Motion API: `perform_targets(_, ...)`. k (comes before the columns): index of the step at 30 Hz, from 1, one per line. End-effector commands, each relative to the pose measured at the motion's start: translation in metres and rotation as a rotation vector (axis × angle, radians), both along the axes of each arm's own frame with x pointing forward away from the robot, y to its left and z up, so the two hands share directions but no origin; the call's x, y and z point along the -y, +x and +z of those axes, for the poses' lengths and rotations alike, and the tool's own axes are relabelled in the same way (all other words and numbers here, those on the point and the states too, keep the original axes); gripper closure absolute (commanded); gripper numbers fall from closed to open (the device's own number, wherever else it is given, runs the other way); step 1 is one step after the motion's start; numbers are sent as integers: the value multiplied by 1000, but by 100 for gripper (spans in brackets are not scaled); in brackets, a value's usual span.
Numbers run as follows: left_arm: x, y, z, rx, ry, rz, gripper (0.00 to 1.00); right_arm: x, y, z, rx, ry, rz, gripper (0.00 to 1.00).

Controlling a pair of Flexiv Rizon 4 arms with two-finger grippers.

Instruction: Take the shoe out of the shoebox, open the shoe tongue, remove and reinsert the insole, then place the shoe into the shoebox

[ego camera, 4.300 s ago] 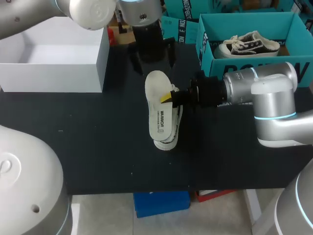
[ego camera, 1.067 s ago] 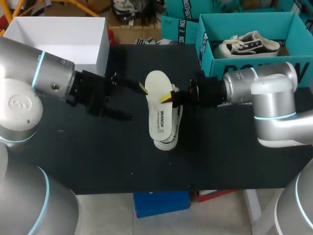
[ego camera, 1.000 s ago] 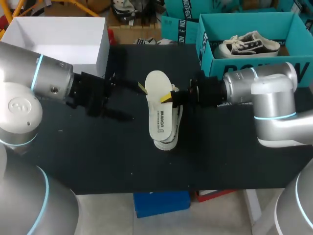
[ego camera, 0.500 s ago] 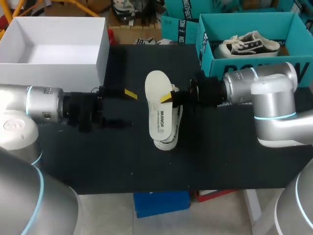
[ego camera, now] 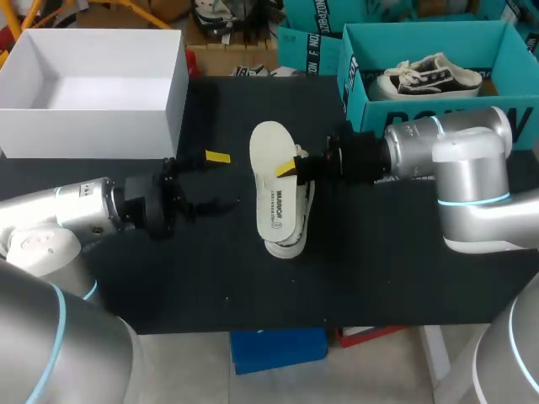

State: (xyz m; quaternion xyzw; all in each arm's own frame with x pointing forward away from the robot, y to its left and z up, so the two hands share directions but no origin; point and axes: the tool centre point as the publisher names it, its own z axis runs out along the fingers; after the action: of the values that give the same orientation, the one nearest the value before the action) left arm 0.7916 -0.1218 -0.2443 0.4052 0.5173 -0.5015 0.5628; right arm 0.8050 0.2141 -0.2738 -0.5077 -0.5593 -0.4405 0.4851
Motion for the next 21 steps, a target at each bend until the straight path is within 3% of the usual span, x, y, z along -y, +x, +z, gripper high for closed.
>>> perform_targets(1, 10, 3, 7, 17, 52, 17, 0, -1, 1, -1, -1, -2, 1, 100)
perform_targets(21, 25, 25, -7, 9, 80, 136, 2, -1, 1, -1, -1, -2, 1, 100)
